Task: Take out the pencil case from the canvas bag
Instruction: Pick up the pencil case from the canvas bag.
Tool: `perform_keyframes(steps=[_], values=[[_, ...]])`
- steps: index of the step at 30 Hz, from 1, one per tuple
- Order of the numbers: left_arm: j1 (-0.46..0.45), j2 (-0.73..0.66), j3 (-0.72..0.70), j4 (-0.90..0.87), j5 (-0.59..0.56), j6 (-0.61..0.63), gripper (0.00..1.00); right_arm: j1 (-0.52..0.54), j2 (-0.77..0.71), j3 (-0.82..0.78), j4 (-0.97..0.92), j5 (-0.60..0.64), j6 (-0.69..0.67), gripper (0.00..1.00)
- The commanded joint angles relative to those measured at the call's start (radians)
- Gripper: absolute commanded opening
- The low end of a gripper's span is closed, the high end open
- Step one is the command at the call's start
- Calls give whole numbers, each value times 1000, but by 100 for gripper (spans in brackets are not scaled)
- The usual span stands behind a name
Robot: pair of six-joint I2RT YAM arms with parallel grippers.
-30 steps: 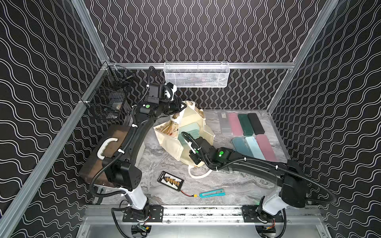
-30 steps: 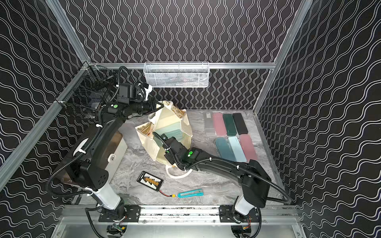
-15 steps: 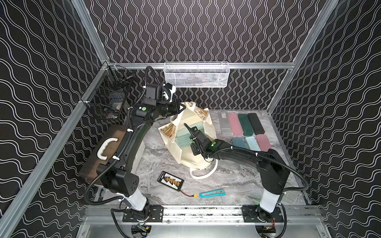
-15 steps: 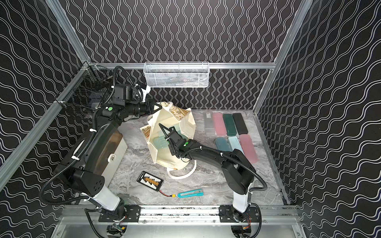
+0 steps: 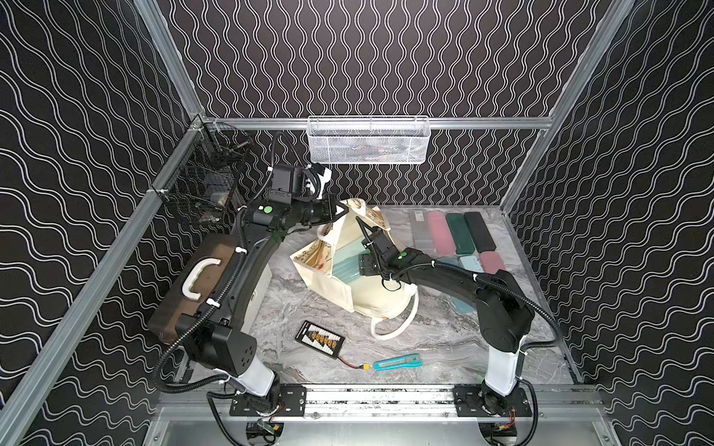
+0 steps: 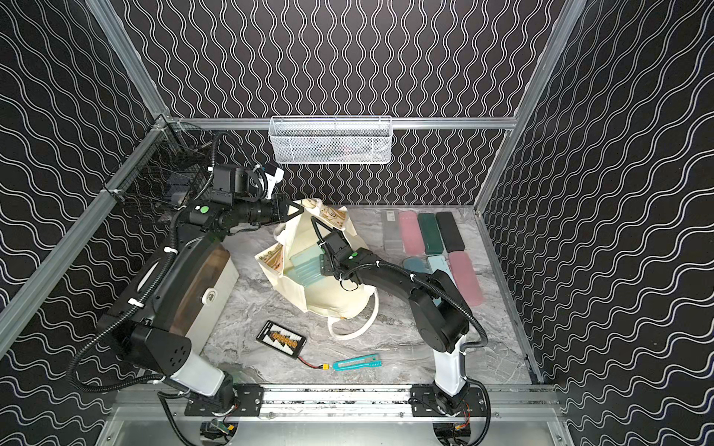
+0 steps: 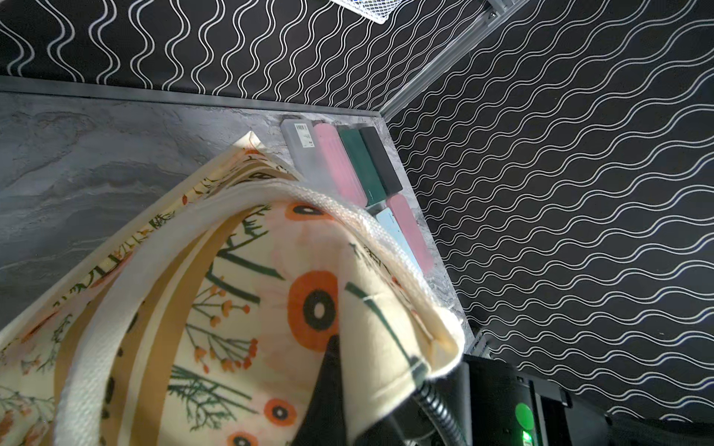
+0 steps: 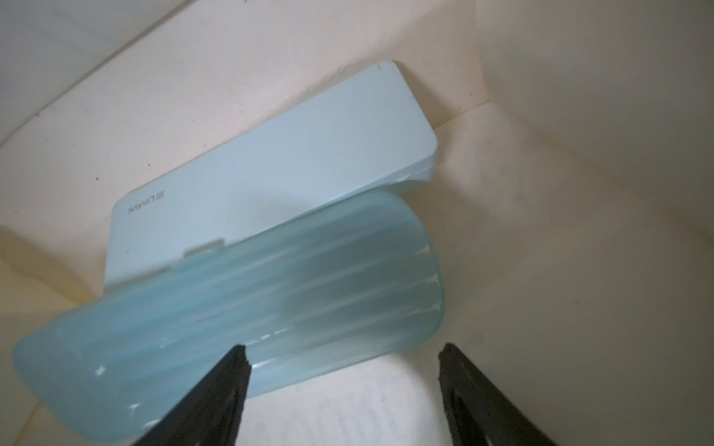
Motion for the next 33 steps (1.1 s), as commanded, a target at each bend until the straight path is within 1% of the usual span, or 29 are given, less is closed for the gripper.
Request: perform_keyframes(steps=[1,7,13,16,19,22,33], values=[[0,-24,-14,80,42,20,0,-1,15,15,31,-22,175,82],[1,-34,-24,79,49,23,0,-1,47,82,-41,29,427,83],[0,-45,-38,82,52,24,0,-1,64,146,-139,91,613,83],[-1,-52,-48,86,51,23,0,-3,76,172,-196,98,681,83],[-1,-60,-56,93,52,18,0,-7,84,162,-199,94,721,85],[-3,-60,-53,88,58,19,0,-20,95,150,-190,60,748,86],[-19,-60,-60,108,86,11,0,-51,99,102,-78,-7,763,88]])
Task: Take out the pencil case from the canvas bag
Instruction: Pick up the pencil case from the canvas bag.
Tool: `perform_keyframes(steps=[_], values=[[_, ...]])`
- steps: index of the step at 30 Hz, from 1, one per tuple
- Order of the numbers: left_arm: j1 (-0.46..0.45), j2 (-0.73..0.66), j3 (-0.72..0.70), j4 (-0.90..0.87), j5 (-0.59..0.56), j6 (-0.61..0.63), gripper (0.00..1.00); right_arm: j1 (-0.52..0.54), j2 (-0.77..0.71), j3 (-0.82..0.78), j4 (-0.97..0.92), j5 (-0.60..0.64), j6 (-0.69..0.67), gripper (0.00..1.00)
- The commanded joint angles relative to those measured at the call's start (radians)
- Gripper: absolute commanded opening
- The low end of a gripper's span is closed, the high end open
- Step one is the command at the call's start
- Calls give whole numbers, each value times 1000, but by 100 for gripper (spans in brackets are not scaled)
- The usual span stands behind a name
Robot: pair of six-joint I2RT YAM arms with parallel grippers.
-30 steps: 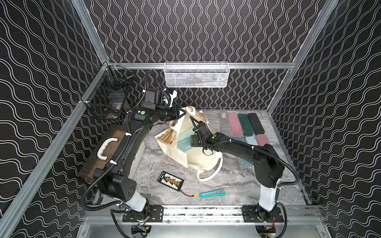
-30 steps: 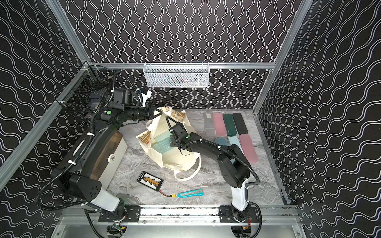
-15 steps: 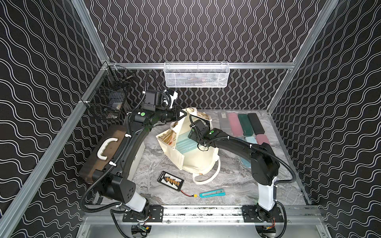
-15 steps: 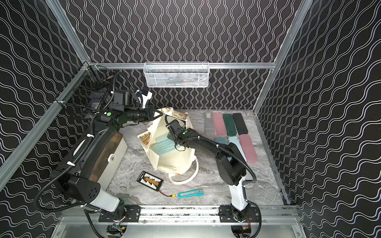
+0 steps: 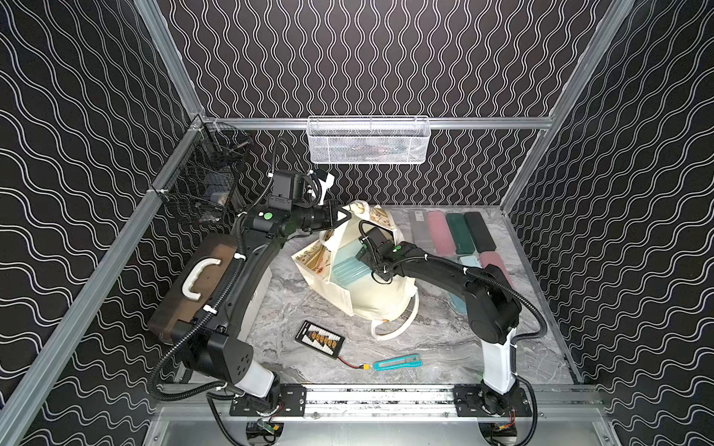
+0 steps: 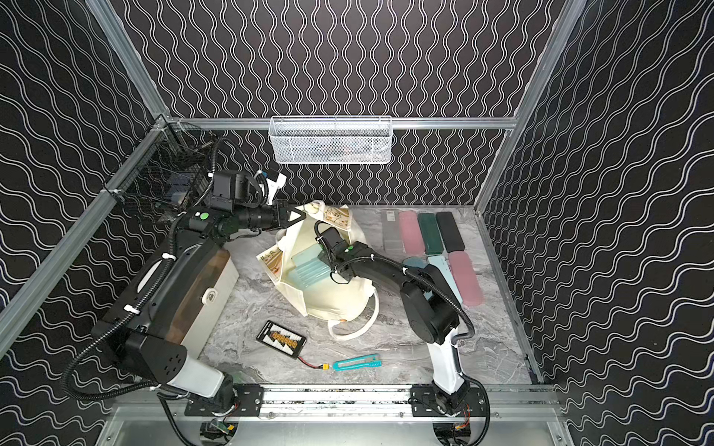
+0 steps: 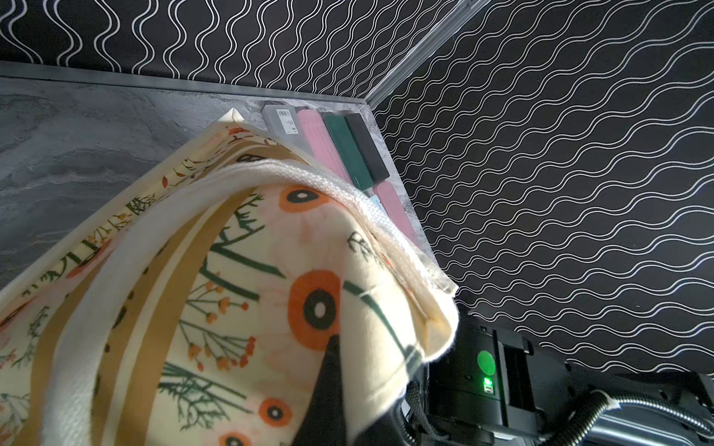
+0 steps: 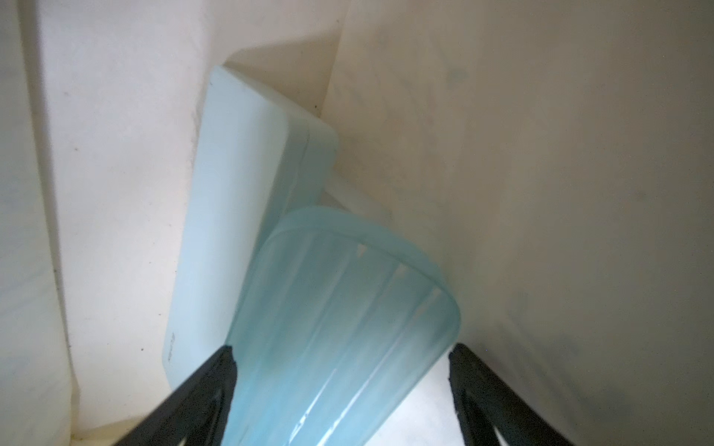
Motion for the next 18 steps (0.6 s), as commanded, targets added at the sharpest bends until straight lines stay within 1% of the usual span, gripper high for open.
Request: perform_keyframes(steps=[1,7,12,14,17,18], values=[[-5,-17,4,85,59,10,0,-19,31,-16,21,3,66,88],[-14,-23,-1,96,93,11,0,-38,34,-50,126,-34,59,88],[-14,-26,-13,118,119,4,0,-42,15,-124,285,-52,37,89],[-13,-25,-11,118,128,3,0,-43,-20,-148,323,-46,33,89],[-13,-20,-8,124,142,1,0,-48,-14,-146,317,-44,30,89],[-13,-20,-9,134,151,-4,0,-50,-8,-139,307,-43,29,88]])
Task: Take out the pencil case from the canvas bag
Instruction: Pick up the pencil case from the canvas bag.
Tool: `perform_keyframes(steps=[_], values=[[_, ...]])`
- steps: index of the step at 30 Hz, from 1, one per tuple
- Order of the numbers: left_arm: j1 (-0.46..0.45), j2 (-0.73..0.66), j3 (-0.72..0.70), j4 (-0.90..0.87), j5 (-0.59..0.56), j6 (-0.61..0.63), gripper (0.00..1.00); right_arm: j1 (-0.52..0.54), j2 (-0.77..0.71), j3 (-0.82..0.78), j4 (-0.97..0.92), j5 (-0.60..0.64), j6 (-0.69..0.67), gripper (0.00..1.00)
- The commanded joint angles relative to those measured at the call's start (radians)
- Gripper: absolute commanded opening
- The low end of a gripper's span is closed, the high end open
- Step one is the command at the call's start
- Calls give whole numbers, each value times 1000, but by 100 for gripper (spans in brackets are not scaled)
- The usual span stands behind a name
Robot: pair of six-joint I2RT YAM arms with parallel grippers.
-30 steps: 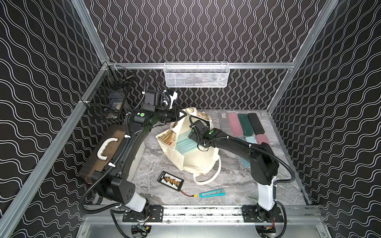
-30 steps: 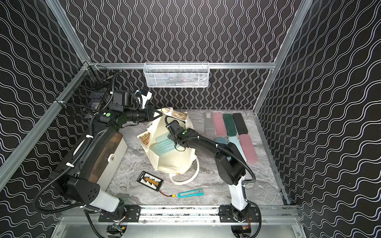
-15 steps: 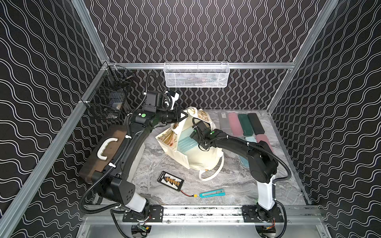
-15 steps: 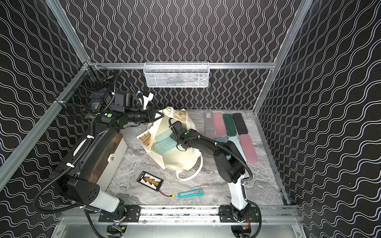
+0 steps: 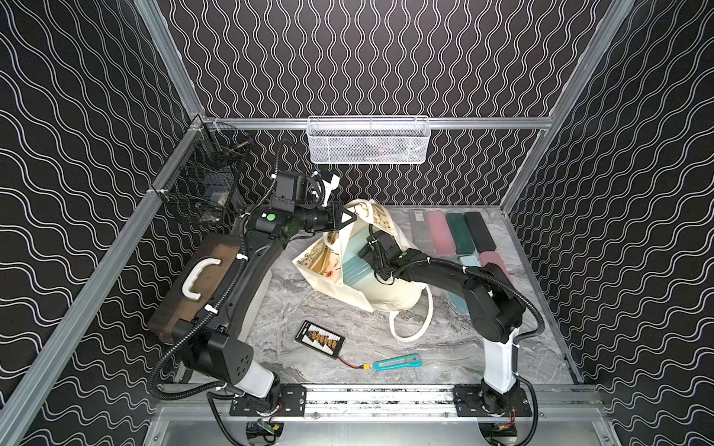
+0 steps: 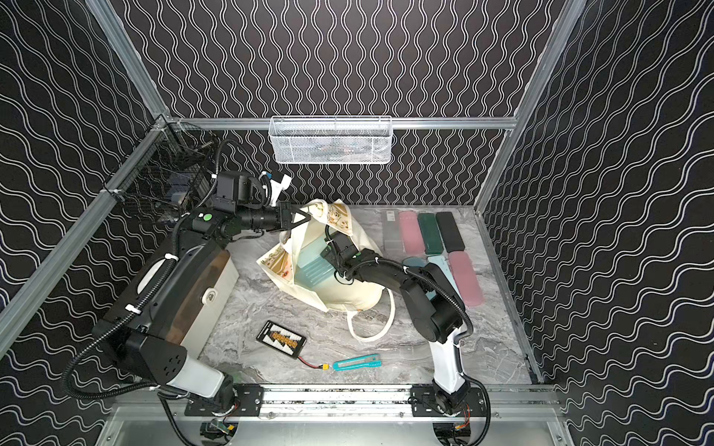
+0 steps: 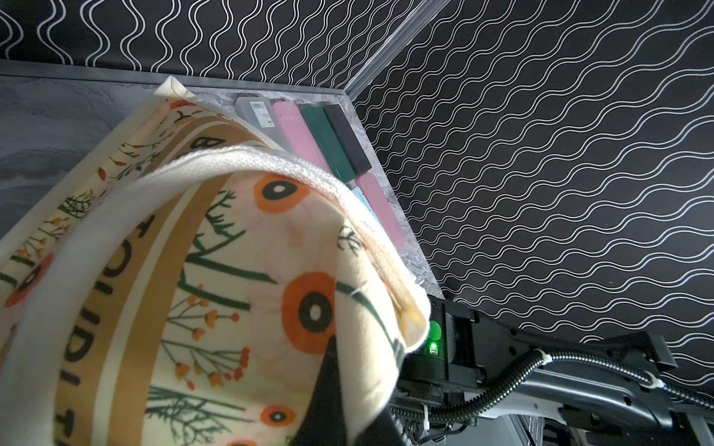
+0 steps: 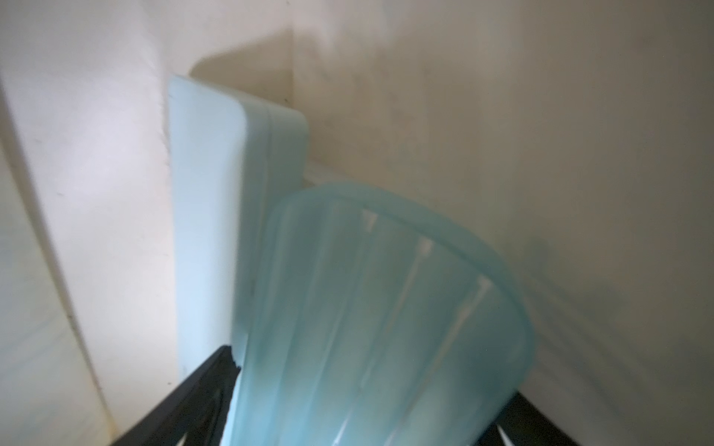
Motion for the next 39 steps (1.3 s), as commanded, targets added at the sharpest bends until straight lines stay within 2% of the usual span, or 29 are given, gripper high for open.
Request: perform_keyframes(steps=[1,11,17,33,39], values=[[2,-23,3,108,101,-8,0,-11,8,7,18,23,16,85],[2,-32,5,97,112,9,0,-26,14,-7,29,20,-4,64],[2,-23,18,65,98,34,0,-25,-35,-39,40,41,-50,54],[1,-19,8,48,67,60,0,38,-180,-138,98,190,-307,45],[1,-20,3,57,65,53,0,43,-190,-153,98,197,-320,35]])
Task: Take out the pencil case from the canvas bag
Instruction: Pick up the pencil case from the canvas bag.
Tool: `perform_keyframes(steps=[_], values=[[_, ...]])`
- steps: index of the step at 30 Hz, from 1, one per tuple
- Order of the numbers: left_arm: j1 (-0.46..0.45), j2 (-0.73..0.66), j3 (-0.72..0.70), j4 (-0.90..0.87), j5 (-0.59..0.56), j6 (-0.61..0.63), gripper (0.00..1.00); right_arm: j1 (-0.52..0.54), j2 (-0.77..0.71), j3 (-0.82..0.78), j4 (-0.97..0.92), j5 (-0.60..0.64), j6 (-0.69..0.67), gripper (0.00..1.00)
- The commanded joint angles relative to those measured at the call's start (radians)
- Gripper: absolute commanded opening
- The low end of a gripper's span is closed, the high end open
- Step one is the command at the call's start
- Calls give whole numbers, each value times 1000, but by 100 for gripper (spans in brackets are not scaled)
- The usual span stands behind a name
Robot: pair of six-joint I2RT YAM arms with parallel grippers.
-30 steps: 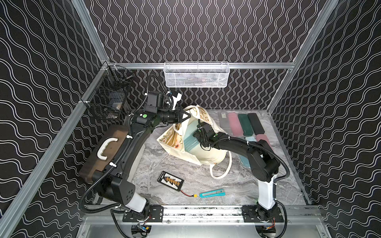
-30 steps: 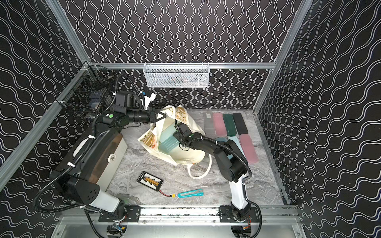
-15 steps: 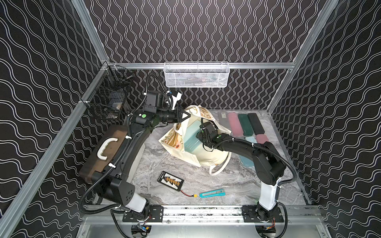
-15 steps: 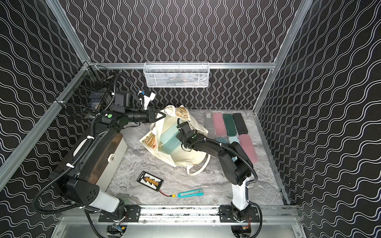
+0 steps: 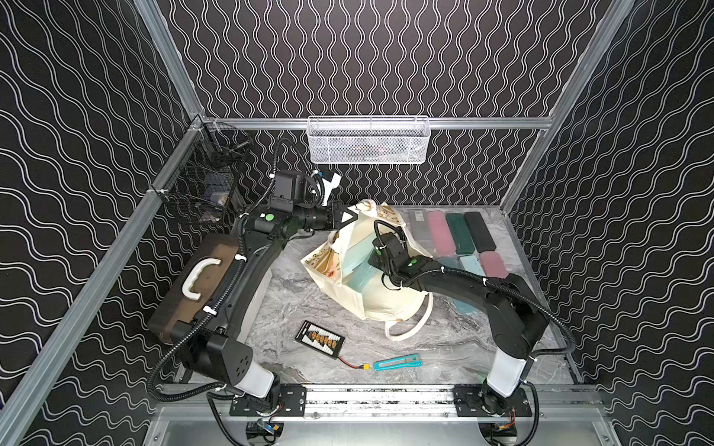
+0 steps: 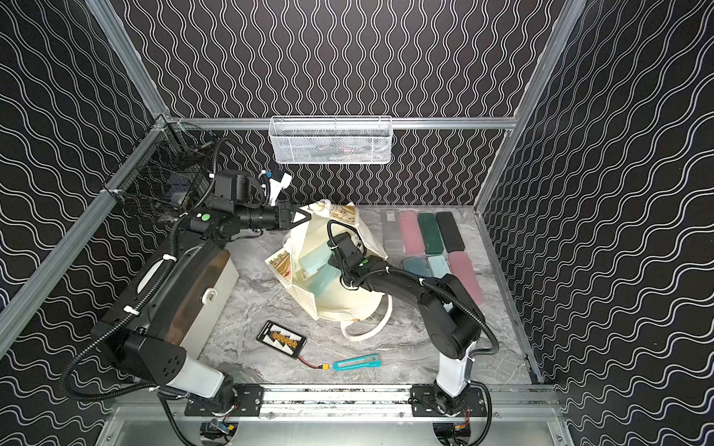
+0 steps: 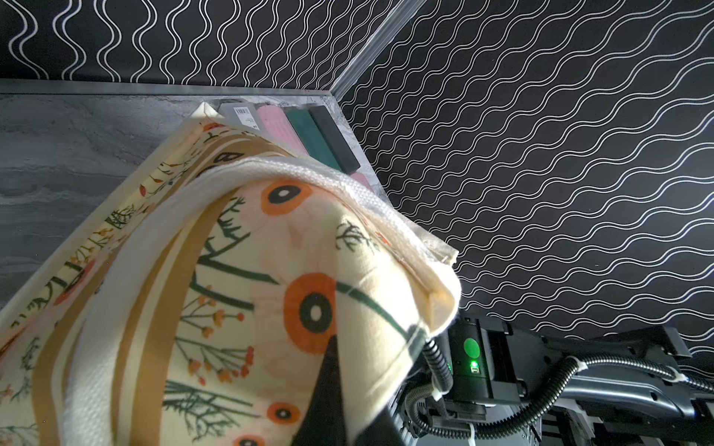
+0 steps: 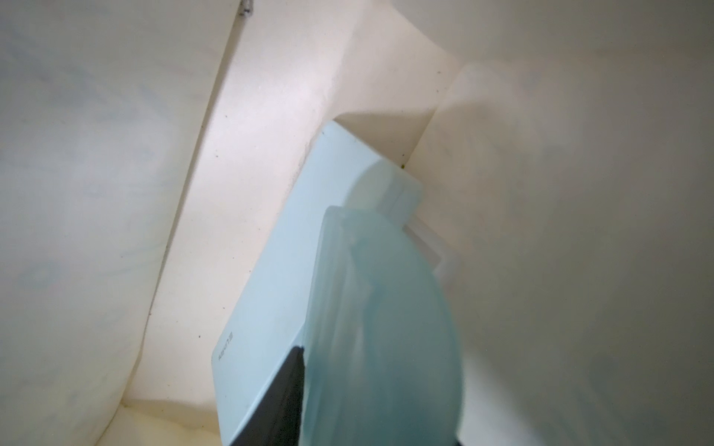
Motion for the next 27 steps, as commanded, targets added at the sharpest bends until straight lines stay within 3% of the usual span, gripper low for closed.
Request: perform_keyframes(steps=[1,13,22,27], values=[[1,-15,0,54,27,23,0,0,-16,-8,36,39,-20,34],[0,-8,0,38,-6,29,0,19,-69,-2,35,31,-105,18],[1,6,19,34,-41,15,0,28,-171,-121,233,-77,-318,14],[0,19,46,22,-79,4,0,28,-238,-202,358,-211,-506,15]])
